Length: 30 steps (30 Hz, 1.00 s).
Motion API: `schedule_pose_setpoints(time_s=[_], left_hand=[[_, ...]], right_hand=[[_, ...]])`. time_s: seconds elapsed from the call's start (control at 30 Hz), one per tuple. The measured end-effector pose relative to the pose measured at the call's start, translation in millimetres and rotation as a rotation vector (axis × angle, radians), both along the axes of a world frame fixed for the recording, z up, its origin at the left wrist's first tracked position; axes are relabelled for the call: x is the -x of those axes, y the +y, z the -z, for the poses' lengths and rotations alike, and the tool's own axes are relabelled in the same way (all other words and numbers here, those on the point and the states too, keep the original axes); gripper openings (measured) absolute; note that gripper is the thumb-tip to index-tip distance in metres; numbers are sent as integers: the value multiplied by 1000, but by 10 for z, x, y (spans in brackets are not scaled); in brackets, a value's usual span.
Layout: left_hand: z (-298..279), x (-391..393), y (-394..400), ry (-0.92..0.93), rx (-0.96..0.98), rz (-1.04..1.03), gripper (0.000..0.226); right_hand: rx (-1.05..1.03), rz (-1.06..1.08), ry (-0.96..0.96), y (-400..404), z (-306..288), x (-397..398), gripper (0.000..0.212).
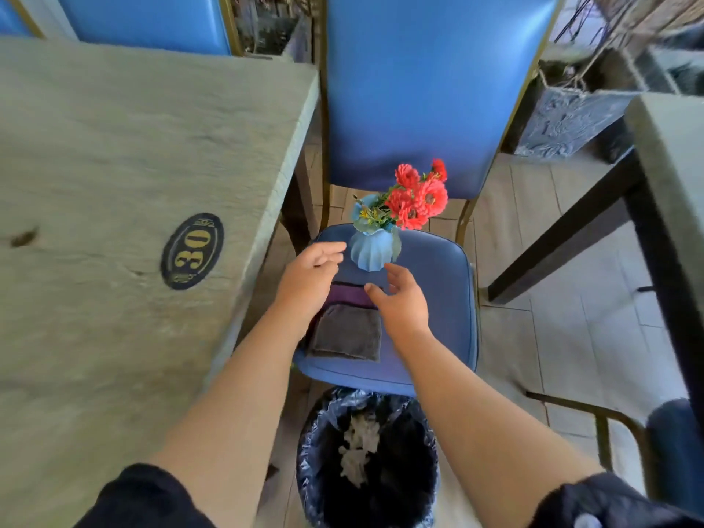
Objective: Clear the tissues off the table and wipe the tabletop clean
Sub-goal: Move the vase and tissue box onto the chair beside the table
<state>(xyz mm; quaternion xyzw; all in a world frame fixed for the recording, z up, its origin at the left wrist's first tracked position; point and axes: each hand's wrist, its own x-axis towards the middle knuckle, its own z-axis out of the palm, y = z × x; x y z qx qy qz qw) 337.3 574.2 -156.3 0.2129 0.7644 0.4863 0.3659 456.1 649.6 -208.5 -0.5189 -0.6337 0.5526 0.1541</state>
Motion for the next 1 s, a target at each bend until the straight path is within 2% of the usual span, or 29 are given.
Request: schedule_pose_setpoints(time_s=[0.33,0.57,0.77,1.0], left_hand=[[-1346,390,-1629,139,-120,-116,29],[-1893,846,-3160,247,-174,-181,26],[-2176,1302,-4311,273,-157,-280,26],[-2330,2061,-5099,277,-177,-384,24]], right_hand=[[-75,-89,210,-1446,-1425,360,39],[-164,-154,268,-2912,-2040,873,36],[-149,-205,339,-3906,-2299,1380,36],[-173,-270,365,-4499,-2385,2253,35]])
